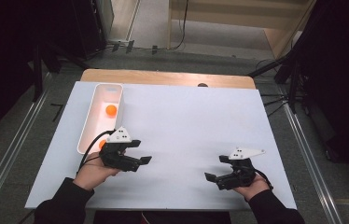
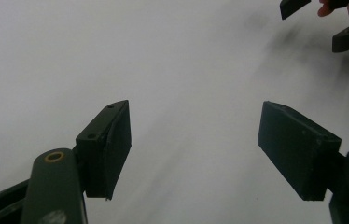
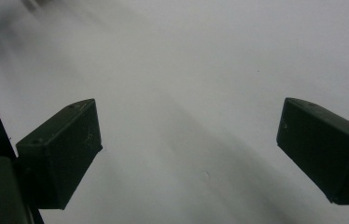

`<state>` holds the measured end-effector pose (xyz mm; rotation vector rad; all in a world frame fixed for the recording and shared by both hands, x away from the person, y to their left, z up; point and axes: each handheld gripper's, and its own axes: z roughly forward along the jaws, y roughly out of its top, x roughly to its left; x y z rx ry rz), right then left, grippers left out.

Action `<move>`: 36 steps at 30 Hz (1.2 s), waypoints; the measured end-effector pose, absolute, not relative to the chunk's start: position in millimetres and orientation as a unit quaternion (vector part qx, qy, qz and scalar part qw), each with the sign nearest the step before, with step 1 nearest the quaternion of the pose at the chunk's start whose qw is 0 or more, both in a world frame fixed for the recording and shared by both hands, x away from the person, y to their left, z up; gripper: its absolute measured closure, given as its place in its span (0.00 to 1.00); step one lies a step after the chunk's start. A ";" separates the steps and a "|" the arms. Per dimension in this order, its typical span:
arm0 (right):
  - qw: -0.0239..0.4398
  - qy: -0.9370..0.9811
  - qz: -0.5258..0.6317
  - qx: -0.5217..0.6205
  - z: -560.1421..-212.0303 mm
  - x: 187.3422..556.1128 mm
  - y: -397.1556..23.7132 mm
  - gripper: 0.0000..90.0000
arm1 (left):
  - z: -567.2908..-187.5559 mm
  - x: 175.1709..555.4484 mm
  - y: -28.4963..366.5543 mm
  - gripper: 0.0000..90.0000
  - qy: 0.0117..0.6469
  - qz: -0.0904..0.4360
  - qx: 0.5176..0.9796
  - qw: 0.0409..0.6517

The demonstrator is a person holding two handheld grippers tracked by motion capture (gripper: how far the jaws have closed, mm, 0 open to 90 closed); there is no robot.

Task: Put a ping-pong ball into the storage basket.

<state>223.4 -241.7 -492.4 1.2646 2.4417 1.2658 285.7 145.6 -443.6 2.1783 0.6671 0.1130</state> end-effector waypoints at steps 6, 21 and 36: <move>0.058 0.806 0.417 0.416 -492.5 223.3 -241.8 0.06 | -448.8 280.5 147.0 0.29 0.252 0.039 0.876 0.410; 0.057 0.805 0.416 0.419 -492.6 223.2 -241.3 0.06 | -461.5 268.8 161.6 0.29 0.246 0.017 0.878 0.410; 0.056 0.806 0.415 0.418 -492.8 223.3 -241.3 0.06 | -471.3 260.7 173.5 0.29 0.241 0.014 0.886 0.395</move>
